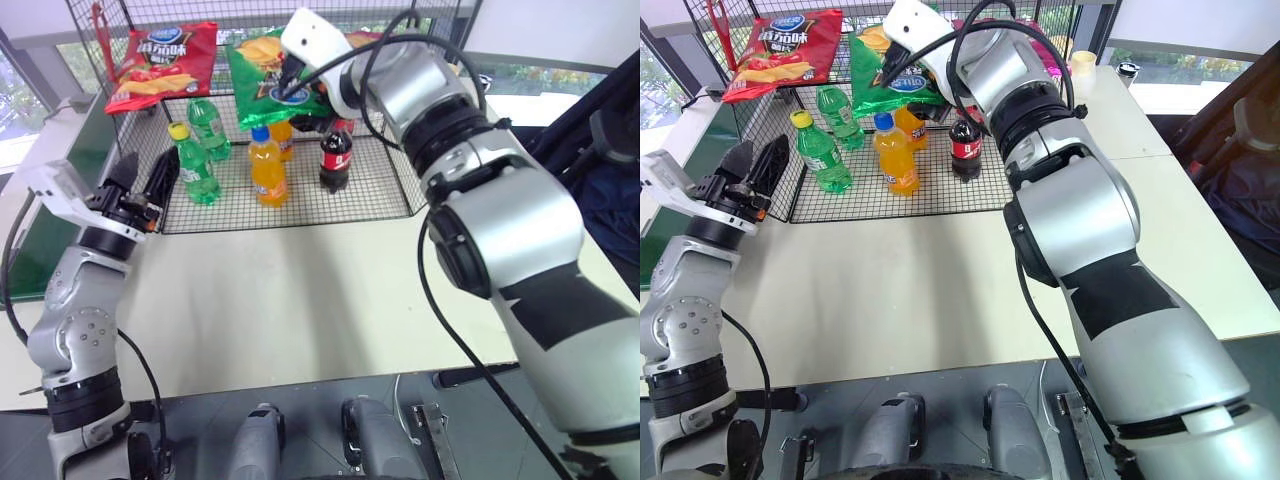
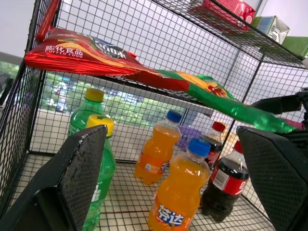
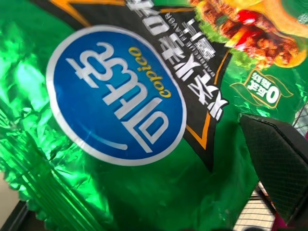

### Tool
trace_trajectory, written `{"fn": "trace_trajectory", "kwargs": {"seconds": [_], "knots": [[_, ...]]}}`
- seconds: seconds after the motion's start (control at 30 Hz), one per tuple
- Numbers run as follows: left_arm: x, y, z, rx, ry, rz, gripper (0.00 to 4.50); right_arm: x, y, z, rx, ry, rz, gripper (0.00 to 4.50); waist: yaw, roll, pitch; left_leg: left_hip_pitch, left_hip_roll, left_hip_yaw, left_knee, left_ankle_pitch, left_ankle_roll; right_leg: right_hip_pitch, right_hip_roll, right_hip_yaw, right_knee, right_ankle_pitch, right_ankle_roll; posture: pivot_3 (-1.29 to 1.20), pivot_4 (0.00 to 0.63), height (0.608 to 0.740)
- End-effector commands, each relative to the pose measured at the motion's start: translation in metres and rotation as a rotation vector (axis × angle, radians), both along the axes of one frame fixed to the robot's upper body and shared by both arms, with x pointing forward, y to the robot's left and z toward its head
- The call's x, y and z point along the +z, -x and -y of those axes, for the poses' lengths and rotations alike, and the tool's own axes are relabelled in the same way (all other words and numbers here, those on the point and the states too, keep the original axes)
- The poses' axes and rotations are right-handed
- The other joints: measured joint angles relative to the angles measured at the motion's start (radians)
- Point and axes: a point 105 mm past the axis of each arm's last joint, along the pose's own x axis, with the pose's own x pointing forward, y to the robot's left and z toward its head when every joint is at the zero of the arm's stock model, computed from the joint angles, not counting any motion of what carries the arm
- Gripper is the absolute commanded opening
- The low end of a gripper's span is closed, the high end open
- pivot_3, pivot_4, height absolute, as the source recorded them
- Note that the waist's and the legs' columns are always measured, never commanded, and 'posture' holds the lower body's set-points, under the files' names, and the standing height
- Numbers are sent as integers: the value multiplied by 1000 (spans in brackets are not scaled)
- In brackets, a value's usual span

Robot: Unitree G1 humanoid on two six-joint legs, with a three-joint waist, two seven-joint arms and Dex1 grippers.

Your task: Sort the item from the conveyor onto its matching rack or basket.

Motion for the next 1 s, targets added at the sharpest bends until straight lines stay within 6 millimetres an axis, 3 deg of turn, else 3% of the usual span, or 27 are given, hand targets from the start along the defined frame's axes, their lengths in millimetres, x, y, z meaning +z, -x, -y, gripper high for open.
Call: {"fn": "trace_trajectory", "kwargs": {"seconds": [0.03, 0.27, 0.5, 0.6, 0.83, 1.0], "knots": [[13, 8, 4, 3, -17, 63, 4500, 43, 9, -8, 12, -122, 74, 4427, 0, 0, 0, 0, 0, 0, 0, 0, 0, 0, 0, 0, 0, 0, 0, 0, 150, 740], [12, 7, 7, -5, -12, 60, 4500, 51, 1, -12, -118, -284, 143, 4427, 0, 0, 0, 0, 0, 0, 0, 0, 0, 0, 0, 0, 0, 0, 0, 0, 150, 740], [12, 8, 9, -9, -15, 55, 4500, 18, -6, -22, -197, -264, 119, 4427, 0, 0, 0, 0, 0, 0, 0, 0, 0, 0, 0, 0, 0, 0, 0, 0, 150, 740], [12, 10, 9, -3, -11, 56, 4500, 10, -4, -25, -122, -173, 100, 4427, 3, 0, 0, 0, 0, 0, 1, 0, 0, 0, 0, 0, 0, 0, 0, 0, 150, 740], [10, 12, 7, 6, -5, 46, 4500, 20, 3, -9, 13, -30, 89, 4427, 3, 0, 0, 0, -1, 0, 1, 0, 0, 1, 0, 0, 0, 0, 0, 0, 150, 740], [11, 9, 9, -10, -6, 41, 4500, 39, 5, 12, 30, -59, 88, 4427, 1, 0, 0, 0, -1, 0, 1, 0, 0, 1, 0, 0, 0, 0, 0, 0, 150, 740]]}}
